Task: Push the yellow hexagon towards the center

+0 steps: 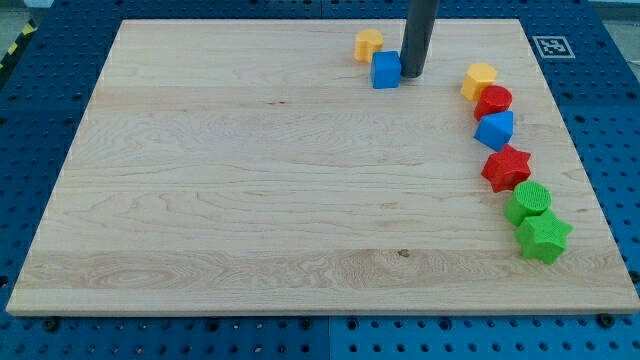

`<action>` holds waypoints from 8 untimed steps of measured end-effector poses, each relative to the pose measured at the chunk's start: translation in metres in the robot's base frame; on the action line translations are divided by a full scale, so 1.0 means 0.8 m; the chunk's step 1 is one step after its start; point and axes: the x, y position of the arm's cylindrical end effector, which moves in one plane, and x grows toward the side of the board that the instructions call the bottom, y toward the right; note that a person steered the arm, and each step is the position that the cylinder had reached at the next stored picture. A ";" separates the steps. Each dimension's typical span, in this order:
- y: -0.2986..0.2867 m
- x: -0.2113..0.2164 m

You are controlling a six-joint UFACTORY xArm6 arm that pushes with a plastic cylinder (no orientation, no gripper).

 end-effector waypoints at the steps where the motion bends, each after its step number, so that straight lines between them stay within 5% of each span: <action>1: 0.000 0.000; 4: 0.084 -0.039; 5: 0.115 0.017; 7: 0.136 0.007; 8: 0.211 0.009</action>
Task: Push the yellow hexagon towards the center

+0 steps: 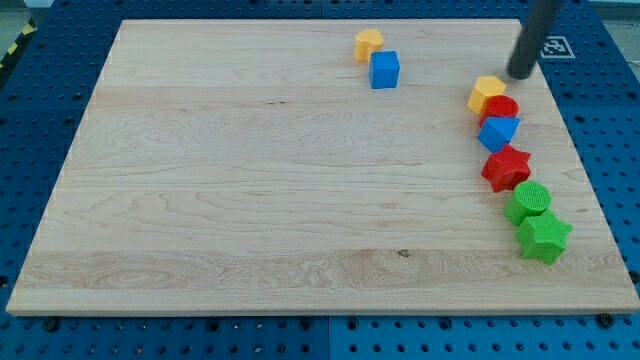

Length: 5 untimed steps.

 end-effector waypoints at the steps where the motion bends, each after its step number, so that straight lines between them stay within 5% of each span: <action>1: 0.011 0.029; 5: -0.068 0.054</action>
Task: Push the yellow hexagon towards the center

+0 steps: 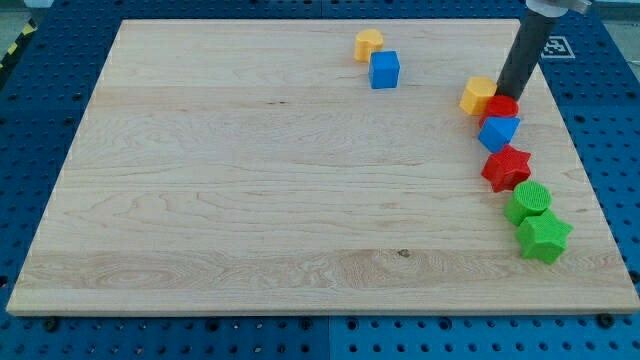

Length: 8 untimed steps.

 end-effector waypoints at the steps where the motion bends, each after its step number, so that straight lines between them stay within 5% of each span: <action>1: -0.015 0.000; 8: -0.100 0.008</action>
